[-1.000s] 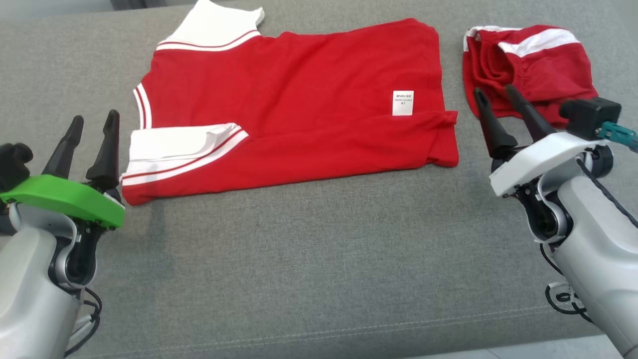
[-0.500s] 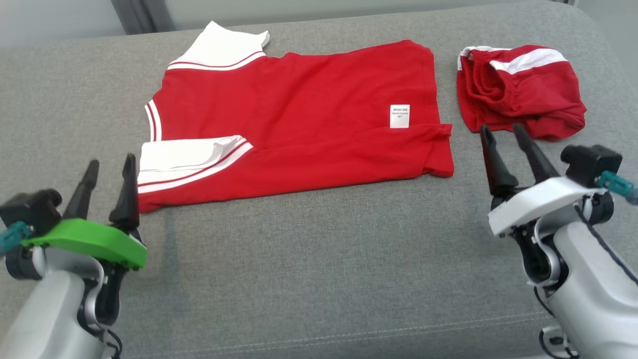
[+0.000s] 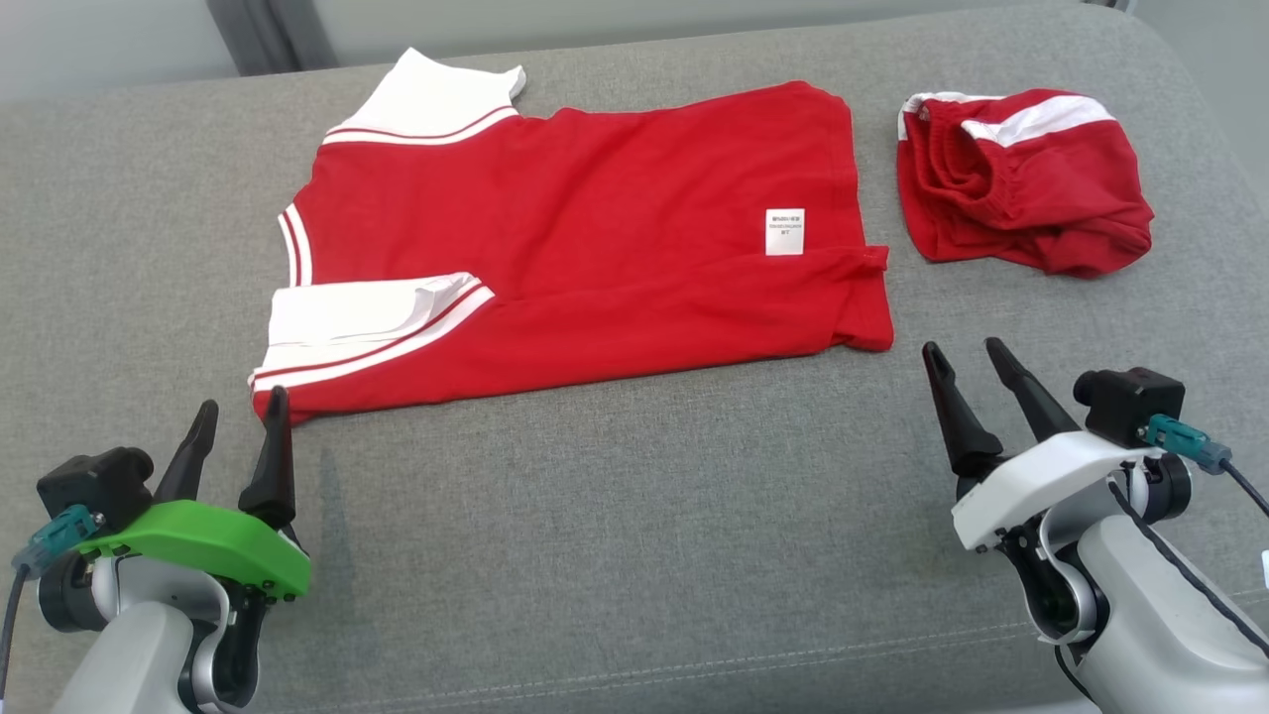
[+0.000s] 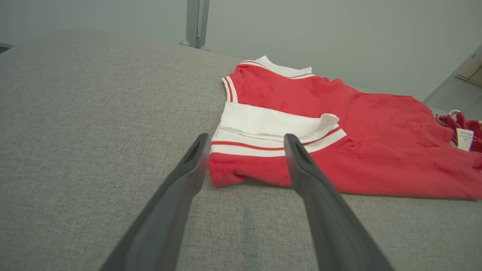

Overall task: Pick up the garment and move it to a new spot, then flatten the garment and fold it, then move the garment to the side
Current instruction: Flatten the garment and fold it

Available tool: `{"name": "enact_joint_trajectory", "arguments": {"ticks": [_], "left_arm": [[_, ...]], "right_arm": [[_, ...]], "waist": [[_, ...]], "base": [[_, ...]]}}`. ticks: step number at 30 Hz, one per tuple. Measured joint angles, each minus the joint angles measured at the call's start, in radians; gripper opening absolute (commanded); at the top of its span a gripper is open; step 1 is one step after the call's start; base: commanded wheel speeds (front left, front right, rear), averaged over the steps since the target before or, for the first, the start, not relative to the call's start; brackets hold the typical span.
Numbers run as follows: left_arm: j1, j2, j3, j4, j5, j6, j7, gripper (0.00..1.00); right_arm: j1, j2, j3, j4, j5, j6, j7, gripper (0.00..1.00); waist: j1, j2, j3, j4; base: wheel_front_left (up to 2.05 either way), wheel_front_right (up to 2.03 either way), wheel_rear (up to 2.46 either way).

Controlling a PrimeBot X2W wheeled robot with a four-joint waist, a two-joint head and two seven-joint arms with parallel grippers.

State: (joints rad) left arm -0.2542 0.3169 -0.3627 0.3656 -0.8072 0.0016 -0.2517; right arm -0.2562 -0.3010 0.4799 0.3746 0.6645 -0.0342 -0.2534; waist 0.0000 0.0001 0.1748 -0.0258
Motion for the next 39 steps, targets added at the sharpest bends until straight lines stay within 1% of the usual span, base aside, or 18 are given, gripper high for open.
{"name": "enact_joint_trajectory", "arguments": {"ticks": [2,5,11,25,30,32,34,35,36,37,38,39], "left_arm": [[0.000,0.000,-0.004,0.012,-0.001,0.000,0.000,1.00],[-0.001,0.000,-0.016,0.026,-0.001,-0.001,0.000,1.00],[-0.010,0.001,-0.027,0.096,-0.001,-0.012,0.008,1.00],[-0.116,-0.004,-0.033,0.152,-0.001,-0.052,0.014,1.00],[-0.131,-0.014,-0.034,0.178,-0.001,-0.062,0.013,1.00],[-0.136,-0.016,-0.034,0.188,-0.001,-0.064,0.013,1.00],[-0.138,-0.017,-0.034,0.193,-0.001,-0.065,0.013,1.00],[-0.141,-0.018,-0.034,0.200,-0.001,-0.068,0.013,1.00],[-0.142,-0.018,-0.034,0.205,-0.001,-0.072,0.013,1.00],[-0.144,-0.018,-0.034,0.210,-0.001,-0.073,0.013,1.00],[-0.146,-0.018,-0.035,0.214,-0.001,-0.074,0.013,1.00],[-0.147,-0.018,-0.037,0.219,-0.001,-0.078,0.013,1.00]], "right_arm": [[-0.001,0.000,0.010,0.016,0.000,0.008,0.000,1.00],[-0.009,-0.001,0.017,0.042,-0.001,0.008,0.009,1.00],[-0.092,0.016,0.036,0.090,-0.002,0.025,0.056,1.00],[-0.201,0.042,0.061,0.193,-0.007,0.026,0.142,1.00],[-0.219,0.057,0.068,0.228,-0.007,0.035,0.157,1.00],[-0.232,0.062,0.068,0.238,-0.007,0.037,0.157,0.83],[-0.237,0.064,0.068,0.242,-0.007,0.039,0.157,0.46],[-0.242,0.067,0.069,0.246,-0.007,0.043,0.157,0.42],[-0.246,0.068,0.069,0.250,-0.007,0.043,0.157,0.35],[-0.250,0.070,0.069,0.253,-0.007,0.043,0.157,0.24],[-0.252,0.071,0.069,0.257,-0.007,0.046,0.157,0.00],[-0.254,0.072,0.069,0.261,-0.007,0.046,0.156,0.00]], "waist": [[0.0000,-0.0001,0.007,0.000],[0.0000,0.0000,0.019,0.001],[0.0000,0.0000,0.051,0.010],[0.0000,-0.0001,0.121,0.023],[0.0000,0.0000,0.129,0.025],[0.0000,0.0000,0.131,0.025],[0.0000,0.0000,0.132,0.025],[0.0000,0.0000,0.132,0.025],[0.0000,0.0000,0.133,0.025],[0.0000,0.0000,0.133,0.025],[0.0000,0.0000,0.133,0.025],[0.0000,0.0000,0.134,0.024]], "base": [[0.00,0.00,0.00],[0.00,0.00,0.00],[0.00,0.00,0.00],[0.00,0.00,0.00],[0.00,0.00,0.00],[0.00,0.00,0.00],[0.00,0.00,0.00],[0.00,0.00,0.00],[0.00,0.00,0.00],[0.00,0.00,0.00],[0.00,0.00,0.00],[0.00,0.00,0.00]]}}
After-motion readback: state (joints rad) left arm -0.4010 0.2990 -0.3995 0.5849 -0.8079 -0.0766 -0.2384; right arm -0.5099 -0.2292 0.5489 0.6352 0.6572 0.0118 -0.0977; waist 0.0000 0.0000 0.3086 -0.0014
